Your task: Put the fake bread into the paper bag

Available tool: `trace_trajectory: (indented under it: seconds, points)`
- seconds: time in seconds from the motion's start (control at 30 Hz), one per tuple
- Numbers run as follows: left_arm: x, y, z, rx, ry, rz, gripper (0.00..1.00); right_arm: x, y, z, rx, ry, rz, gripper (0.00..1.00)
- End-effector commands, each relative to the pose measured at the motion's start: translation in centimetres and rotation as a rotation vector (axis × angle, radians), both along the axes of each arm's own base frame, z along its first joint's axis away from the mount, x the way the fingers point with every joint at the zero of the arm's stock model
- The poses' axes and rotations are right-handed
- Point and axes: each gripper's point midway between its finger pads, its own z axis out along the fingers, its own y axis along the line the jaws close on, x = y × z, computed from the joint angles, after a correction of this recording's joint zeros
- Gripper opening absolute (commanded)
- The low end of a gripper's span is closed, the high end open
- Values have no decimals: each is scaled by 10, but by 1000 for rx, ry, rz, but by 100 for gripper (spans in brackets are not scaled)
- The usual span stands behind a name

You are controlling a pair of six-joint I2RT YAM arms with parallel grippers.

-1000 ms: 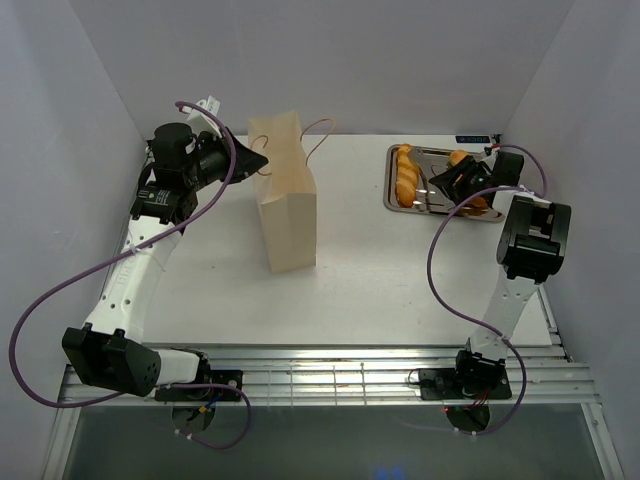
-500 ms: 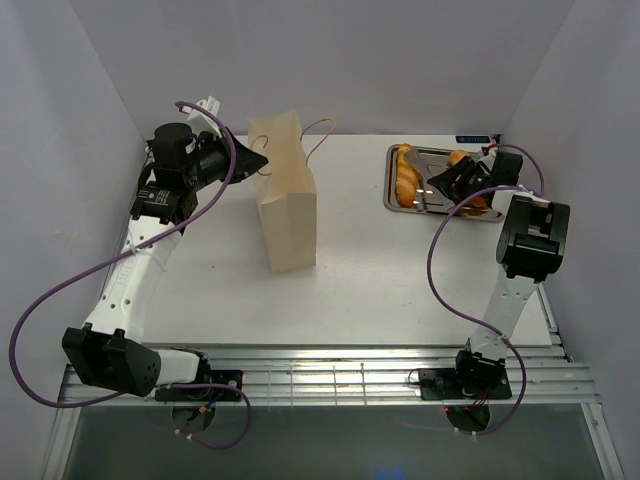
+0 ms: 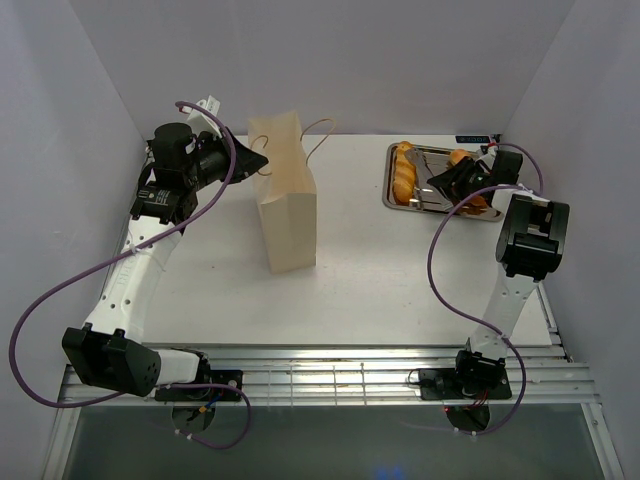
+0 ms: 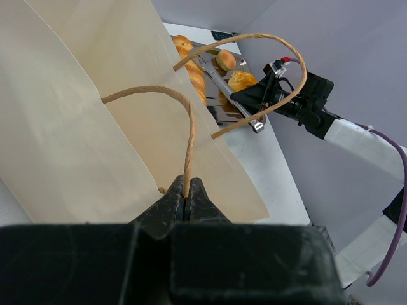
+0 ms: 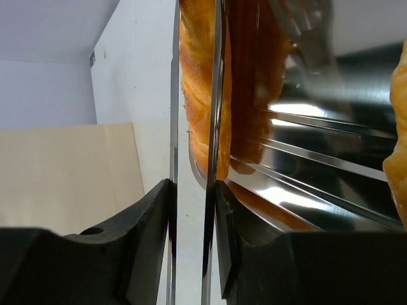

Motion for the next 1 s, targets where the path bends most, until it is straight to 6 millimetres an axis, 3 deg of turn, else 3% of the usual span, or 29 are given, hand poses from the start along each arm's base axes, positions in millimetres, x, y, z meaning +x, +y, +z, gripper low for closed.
trace_trajectory:
  seconds: [0.0,0.37,0.83,0.97]
  points:
    - [-2,-3,10,-11,-30,-19,0,3,4,14,25,-59,30,20]
    - [-3,-4,11,-12,-31,-24,0,-5,5,32,142,-63,-27,10]
    - [-3,-3,11,-12,-30,-19,0,-9,-16,102,238,-163,-127,8]
    - [-4,-3,9,-12,-27,-20,0,-19,-11,120,296,-181,-121,8]
